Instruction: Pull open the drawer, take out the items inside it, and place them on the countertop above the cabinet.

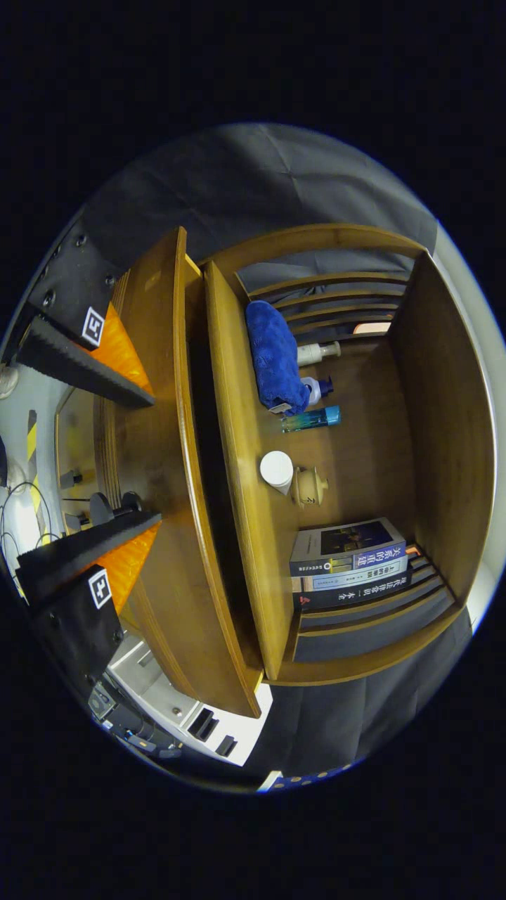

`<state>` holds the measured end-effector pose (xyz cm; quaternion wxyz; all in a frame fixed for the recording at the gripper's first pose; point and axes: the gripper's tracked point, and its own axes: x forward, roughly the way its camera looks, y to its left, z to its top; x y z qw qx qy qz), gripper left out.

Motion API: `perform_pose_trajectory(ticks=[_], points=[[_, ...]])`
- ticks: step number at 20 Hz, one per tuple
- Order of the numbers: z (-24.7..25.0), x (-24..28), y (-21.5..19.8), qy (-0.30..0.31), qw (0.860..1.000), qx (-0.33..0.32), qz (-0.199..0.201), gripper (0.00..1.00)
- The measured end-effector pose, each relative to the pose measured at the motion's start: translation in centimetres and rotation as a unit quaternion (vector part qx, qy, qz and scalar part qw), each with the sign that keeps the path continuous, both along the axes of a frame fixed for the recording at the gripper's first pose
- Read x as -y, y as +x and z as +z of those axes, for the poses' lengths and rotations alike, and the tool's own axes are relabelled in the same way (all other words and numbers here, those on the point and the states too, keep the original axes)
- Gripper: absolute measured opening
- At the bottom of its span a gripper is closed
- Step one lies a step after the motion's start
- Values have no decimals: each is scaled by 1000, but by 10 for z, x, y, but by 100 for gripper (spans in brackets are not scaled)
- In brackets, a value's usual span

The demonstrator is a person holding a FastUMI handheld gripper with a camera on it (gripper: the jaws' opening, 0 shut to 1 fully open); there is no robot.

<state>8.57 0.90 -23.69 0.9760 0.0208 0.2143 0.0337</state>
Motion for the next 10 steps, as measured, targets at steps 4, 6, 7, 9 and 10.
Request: perform_pose_trajectory(ticks=[4, 6, 7, 9, 10], points=[[-6, -3, 18, -17, 1000, 3, -1, 99], [-5, -4, 21, -16, 1000, 7, -1, 99], [-5, -3, 23, -16, 1000, 10, -1, 99], [-5, -3, 25, -17, 1000, 11, -2, 99], [-6, -3, 27, -18, 1000, 12, -1, 99]])
